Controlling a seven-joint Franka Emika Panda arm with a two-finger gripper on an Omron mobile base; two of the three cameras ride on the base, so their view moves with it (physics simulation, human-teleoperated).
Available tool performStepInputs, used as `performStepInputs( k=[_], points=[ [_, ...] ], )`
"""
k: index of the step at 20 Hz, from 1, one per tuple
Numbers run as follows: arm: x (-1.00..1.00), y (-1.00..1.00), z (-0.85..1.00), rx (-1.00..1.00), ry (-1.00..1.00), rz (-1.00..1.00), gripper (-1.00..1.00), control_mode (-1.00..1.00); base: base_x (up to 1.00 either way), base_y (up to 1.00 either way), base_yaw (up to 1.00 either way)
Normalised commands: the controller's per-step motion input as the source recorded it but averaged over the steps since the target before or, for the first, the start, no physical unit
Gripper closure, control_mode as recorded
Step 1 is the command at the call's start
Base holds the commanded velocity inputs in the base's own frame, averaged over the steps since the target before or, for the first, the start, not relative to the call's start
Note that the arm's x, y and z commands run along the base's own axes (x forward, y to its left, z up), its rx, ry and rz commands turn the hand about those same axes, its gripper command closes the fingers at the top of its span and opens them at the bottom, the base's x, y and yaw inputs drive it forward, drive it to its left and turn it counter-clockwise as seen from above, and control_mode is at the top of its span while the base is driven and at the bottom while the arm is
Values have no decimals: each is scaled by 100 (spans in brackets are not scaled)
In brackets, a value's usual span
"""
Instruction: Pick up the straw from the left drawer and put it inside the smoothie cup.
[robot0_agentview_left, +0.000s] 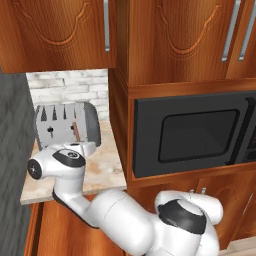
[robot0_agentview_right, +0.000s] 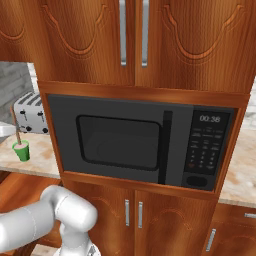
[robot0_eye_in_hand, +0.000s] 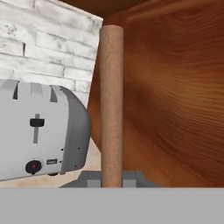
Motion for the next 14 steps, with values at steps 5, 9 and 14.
performStepInputs(
  k=[5, 9, 14],
  points=[
    [8, 0, -18, -1, 0, 0, 100, -100, 0, 0, 0],
    [22, 8, -14, -1, 0, 0, 100, -100, 0, 0, 0],
    [18, 30, -9, -3, 0, 0, 100, -100, 0, 0, 0]
  ],
)
